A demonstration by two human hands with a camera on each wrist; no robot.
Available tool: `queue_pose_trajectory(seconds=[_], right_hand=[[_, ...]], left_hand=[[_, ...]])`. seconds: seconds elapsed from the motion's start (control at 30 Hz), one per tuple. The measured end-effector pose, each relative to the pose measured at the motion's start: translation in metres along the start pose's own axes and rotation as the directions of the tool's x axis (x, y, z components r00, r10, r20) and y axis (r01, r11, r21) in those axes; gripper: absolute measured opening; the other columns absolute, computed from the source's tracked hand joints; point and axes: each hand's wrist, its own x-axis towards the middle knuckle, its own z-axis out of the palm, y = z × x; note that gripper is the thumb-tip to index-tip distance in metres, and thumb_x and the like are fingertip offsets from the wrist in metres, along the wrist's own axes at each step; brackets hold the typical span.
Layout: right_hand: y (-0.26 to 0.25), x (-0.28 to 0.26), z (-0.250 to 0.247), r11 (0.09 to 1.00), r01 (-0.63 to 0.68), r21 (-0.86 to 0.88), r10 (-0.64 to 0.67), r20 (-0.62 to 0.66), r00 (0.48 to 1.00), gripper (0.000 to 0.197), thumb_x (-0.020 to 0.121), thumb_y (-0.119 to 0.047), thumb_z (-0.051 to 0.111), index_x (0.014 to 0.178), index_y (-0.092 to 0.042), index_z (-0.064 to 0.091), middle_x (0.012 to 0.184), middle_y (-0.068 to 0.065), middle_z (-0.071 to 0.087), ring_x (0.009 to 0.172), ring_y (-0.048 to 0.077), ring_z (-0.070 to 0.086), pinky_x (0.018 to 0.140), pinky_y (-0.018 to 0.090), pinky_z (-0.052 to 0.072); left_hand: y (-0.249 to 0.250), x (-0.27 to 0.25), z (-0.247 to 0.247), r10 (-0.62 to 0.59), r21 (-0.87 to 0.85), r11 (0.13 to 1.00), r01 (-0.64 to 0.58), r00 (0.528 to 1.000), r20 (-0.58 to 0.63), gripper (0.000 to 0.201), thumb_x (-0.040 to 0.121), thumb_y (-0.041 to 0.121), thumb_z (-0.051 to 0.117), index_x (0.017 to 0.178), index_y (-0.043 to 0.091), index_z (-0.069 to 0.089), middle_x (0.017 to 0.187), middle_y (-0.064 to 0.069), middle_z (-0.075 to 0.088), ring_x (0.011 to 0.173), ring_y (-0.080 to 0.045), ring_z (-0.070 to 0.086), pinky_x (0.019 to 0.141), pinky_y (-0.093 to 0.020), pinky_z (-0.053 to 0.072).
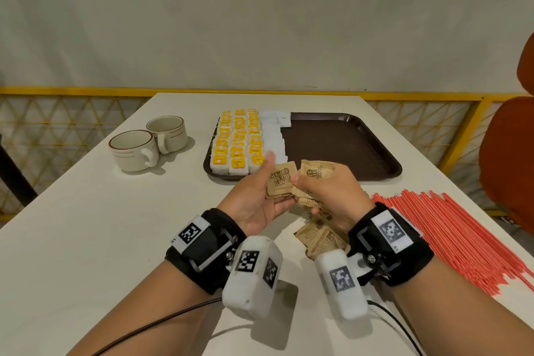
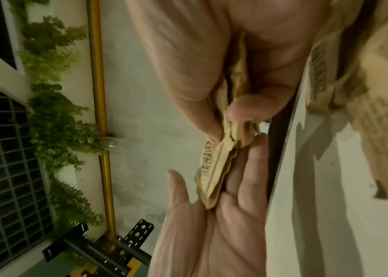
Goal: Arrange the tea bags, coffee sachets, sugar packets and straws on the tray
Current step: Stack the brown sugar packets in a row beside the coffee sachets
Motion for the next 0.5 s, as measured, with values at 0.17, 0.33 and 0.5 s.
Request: queue_pose_trajectory(seconds=[0.17, 0.33, 0.5], right_hand=[[-0.001, -0.005, 0.004, 0.999, -0.014, -0.031, 0.016, 0.066, 0.998, 0.008, 0.087, -0.018, 0.069, 0.092, -0.012, 0.071, 0.074, 0.001, 0.069, 0.058, 0.01, 0.061, 0.039, 0.02, 0.04], [-0.012, -0.001, -0.001, 0.887, -0.247, 0.39, 0.212, 0.133, 0.968, 0.017, 0.096, -0.01, 0.049, 0.104, -0.004, 0.062, 0.088, 0.015, 0.065, 0.065, 0.02, 0.06, 0.039, 0.022, 0.044], [-0.016, -0.004, -0.002, 0.794, -0.306, 0.526, 0.213, 0.231, 0.949, 0.024, 0.097, -0.003, 0.039, 0.115, -0.002, 0.055, 0.097, 0.022, 0.065, 0.064, 0.025, 0.068, 0.044, 0.025, 0.051]], left_hand=[[-0.004, 0.0, 0.0, 0.03, -0.007, 1.0, -0.03, 1.0, -0.008, 0.02, 0.099, 0.012, 0.044, 0.101, 0.004, 0.062, 0.095, -0.014, 0.069, 0.08, -0.021, 0.068, 0.072, -0.03, 0.059], [0.006, 0.001, -0.004, 0.036, -0.185, 0.981, -0.058, 0.993, -0.116, 0.023, 0.098, 0.007, 0.043, 0.119, 0.001, 0.053, 0.095, -0.016, 0.067, 0.085, -0.028, 0.067, 0.067, -0.038, 0.06], [0.009, 0.001, -0.01, 0.065, -0.117, 0.99, -0.08, 0.99, -0.126, 0.035, 0.088, 0.005, 0.06, 0.123, 0.009, 0.053, 0.077, -0.008, 0.065, 0.064, -0.014, 0.06, 0.056, -0.024, 0.054]])
